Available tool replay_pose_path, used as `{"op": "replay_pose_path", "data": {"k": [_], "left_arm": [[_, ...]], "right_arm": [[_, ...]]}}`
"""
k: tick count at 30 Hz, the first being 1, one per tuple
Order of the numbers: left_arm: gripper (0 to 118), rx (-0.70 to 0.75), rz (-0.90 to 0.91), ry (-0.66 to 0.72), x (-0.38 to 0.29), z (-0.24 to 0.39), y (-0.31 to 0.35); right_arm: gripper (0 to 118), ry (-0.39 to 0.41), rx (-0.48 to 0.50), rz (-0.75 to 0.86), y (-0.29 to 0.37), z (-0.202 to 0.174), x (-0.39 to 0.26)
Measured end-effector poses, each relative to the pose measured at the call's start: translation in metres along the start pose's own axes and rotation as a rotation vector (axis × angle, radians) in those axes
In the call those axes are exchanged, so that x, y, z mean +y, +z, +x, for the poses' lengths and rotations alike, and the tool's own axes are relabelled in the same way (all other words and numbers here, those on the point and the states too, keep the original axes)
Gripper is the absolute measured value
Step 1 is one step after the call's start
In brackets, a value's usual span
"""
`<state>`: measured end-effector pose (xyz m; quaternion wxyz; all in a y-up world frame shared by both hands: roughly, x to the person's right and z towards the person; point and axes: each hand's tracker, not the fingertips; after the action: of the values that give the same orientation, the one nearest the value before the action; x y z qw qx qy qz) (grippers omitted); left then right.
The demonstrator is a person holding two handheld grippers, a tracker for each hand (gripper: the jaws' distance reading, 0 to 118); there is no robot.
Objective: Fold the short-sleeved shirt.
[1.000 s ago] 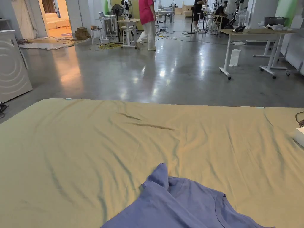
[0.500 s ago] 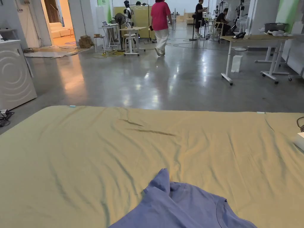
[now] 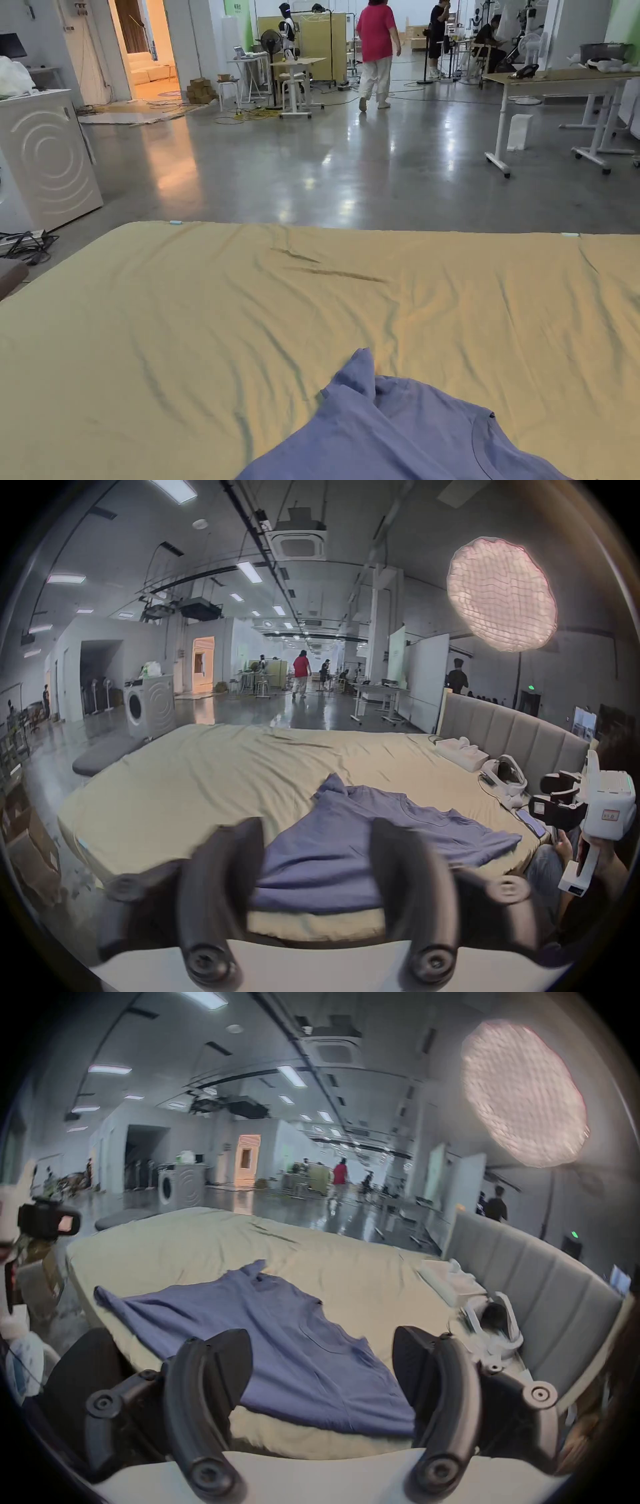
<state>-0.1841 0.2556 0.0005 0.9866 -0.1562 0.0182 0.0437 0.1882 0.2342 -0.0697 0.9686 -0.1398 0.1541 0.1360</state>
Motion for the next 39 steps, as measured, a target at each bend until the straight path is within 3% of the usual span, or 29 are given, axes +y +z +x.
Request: {"op": "replay_pose_path", "data": {"k": [1, 2, 5, 6, 13, 20, 25, 34, 36, 37, 39], "left_arm": [[21, 0.015, -0.002, -0.017, 0.002, 0.004, 0.003], [12, 0.026, 0.004, -0.043, 0.003, 0.007, 0.003], [2, 0.021, 0.006, -0.056, 0.005, 0.004, 0.01], [1, 0.021, 0.004, -0.046, 0.005, 0.002, 0.01], [1, 0.05, -0.018, 0.02, 0.003, -0.016, 0.012], [1, 0.083, -0.002, 0.086, 0.003, -0.036, 0.013], [1, 0.098, -0.007, 0.095, 0.001, -0.044, 0.014], [1, 0.093, -0.03, 0.121, -0.008, -0.054, 0.012], [7, 0.088, -0.021, 0.192, -0.009, -0.069, 0.012], [16, 0.101, -0.017, 0.231, -0.01, -0.077, 0.012], [54, 0.148, -0.057, 0.263, -0.011, -0.097, 0.008]], "right_arm": [[69, 0.008, 0.022, 0.008, 0.001, -0.006, 0.005], [51, 0.01, 0.03, 0.015, 0.002, -0.01, 0.009], [4, -0.001, 0.041, 0.009, 0.004, -0.013, 0.011], [1, -0.014, 0.039, 0.001, 0.004, -0.012, 0.01], [0, -0.17, 0.034, -0.05, 0.001, 0.015, -0.006], [0, -0.256, 0.001, -0.063, 0.005, 0.03, -0.007], [0, -0.288, -0.007, -0.069, 0.004, 0.032, -0.009], [0, -0.271, 0.016, -0.087, -0.002, 0.023, -0.01], [0, -0.257, 0.017, -0.091, -0.002, 0.022, -0.011], [0, -0.252, 0.018, -0.094, -0.002, 0.022, -0.011], [0, -0.249, 0.025, -0.1, -0.003, 0.022, -0.012]]}}
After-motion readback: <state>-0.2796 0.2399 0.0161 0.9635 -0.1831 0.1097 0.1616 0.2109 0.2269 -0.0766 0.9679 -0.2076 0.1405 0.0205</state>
